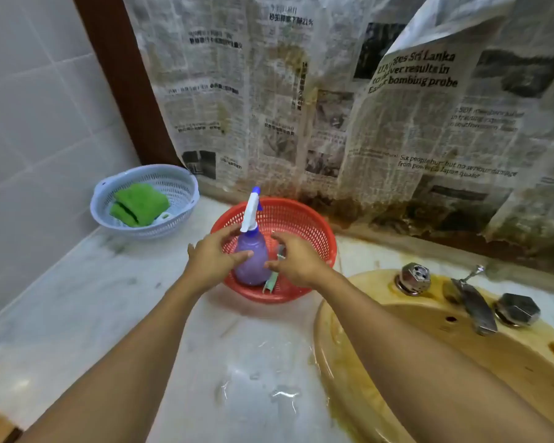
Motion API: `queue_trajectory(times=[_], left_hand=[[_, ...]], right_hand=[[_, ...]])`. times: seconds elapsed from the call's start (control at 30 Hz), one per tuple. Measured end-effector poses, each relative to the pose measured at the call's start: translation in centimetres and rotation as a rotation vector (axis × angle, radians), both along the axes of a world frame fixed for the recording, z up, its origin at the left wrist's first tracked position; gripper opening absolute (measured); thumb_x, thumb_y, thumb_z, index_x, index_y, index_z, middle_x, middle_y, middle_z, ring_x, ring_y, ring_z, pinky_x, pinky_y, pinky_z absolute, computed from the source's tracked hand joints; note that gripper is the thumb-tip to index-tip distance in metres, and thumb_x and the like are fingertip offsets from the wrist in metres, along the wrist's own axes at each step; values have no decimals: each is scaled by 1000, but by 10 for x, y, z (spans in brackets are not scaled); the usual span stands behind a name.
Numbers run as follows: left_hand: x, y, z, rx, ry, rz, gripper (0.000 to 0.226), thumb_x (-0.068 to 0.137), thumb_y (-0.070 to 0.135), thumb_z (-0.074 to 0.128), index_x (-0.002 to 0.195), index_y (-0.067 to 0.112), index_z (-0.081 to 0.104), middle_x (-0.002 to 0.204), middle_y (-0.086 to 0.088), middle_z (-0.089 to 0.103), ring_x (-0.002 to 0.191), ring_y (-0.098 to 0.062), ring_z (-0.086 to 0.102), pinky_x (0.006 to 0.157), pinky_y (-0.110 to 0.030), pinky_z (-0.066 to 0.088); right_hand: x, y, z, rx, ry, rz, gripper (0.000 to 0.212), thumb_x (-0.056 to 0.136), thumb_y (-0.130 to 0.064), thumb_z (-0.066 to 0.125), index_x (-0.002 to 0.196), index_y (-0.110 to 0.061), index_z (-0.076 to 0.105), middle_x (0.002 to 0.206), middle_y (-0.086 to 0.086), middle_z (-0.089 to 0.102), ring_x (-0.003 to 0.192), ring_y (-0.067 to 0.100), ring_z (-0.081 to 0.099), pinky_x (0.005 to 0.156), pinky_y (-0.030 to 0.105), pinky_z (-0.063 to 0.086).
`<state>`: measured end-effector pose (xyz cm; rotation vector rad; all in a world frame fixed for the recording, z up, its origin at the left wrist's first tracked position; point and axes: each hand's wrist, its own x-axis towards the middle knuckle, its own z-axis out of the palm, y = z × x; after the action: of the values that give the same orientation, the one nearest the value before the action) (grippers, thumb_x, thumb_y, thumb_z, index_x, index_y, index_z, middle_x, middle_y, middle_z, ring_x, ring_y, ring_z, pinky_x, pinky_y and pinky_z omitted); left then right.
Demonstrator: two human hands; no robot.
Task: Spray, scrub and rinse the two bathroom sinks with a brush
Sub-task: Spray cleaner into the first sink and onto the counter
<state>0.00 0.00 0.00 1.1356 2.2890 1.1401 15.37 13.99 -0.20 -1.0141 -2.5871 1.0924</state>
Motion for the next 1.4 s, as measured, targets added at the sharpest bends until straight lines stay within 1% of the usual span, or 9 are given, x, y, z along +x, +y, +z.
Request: queue_trajectory(times=[0.17, 0.3, 0.43, 0.57, 0.77, 1.0, 1.13, 1.23, 1.4], left_hand=[[1, 20, -10, 9, -58, -55, 49, 59, 71, 70, 103, 80, 50, 96, 39, 65, 109, -8, 65, 117, -59, 32], [-2, 21, -17, 21, -23, -68, 55, 69, 59, 75, 121, 64, 55, 98, 40, 63, 114, -15, 64, 117, -58, 32], [-5, 20, -22, 99, -26, -41, 57, 74, 47, 84, 126, 49, 62, 104, 22, 72, 106, -15, 66, 101, -49, 51], [-1, 14, -10, 242, -127, 75, 51, 78, 21, 89, 126, 22, 71, 101, 8, 75, 94, -15, 70, 88, -37, 58], [2, -16, 45, 374, -241, 100, 45, 82, 3, 82, 125, 6, 69, 110, 1, 76, 97, -6, 72, 80, -16, 55], [64, -94, 89, 433, -261, 177, 39, 81, 2, 83, 114, 19, 70, 102, 20, 77, 93, 1, 72, 76, -11, 53], [117, -136, 62, 316, -283, 203, 45, 77, 7, 87, 118, 17, 73, 102, 11, 79, 95, -9, 73, 80, -19, 54], [156, -162, 33, 228, -312, 224, 48, 75, 10, 90, 119, 21, 74, 103, 11, 78, 99, -8, 72, 87, -26, 55], [203, -188, 1, 188, -349, 282, 48, 77, 7, 88, 119, 24, 73, 102, 20, 76, 97, -2, 70, 81, -15, 54]], right_hand=[[-24, 26, -26, -14, -67, -231, 20, 80, -10, 81, 88, -19, 64, 98, 8, 74, 94, 27, 71, 91, 40, 57], [-31, 34, -34, -47, -185, -299, 19, 85, -29, 79, 94, -14, 70, 108, 7, 72, 107, 25, 69, 88, 31, 52], [-38, 37, -43, -72, -143, -405, 19, 90, -30, 71, 75, -18, 69, 104, 12, 73, 100, 29, 70, 89, 35, 56], [-36, 36, -48, -111, -45, -471, 30, 90, -33, 68, 102, -8, 78, 105, 15, 76, 103, 31, 71, 91, 33, 55], [0, 26, 15, -136, 172, -331, 42, 77, -23, 85, 118, -27, 75, 102, -7, 76, 86, 13, 70, 77, 27, 52], [100, -43, 80, -112, 155, -36, 54, 79, -16, 84, 127, -35, 70, 91, -24, 70, 82, -4, 67, 74, 19, 56], [149, -79, 49, -45, 21, 40, 55, 76, -20, 83, 129, -32, 70, 94, -14, 71, 75, -8, 60, 66, 3, 40], [173, -105, 18, -56, -63, 87, 52, 76, -19, 80, 127, -25, 71, 92, -8, 71, 81, 5, 63, 68, 12, 42], [187, -137, -18, -58, -154, 127, 43, 76, -18, 71, 119, -24, 74, 99, 2, 76, 94, 19, 67, 80, 30, 51]])
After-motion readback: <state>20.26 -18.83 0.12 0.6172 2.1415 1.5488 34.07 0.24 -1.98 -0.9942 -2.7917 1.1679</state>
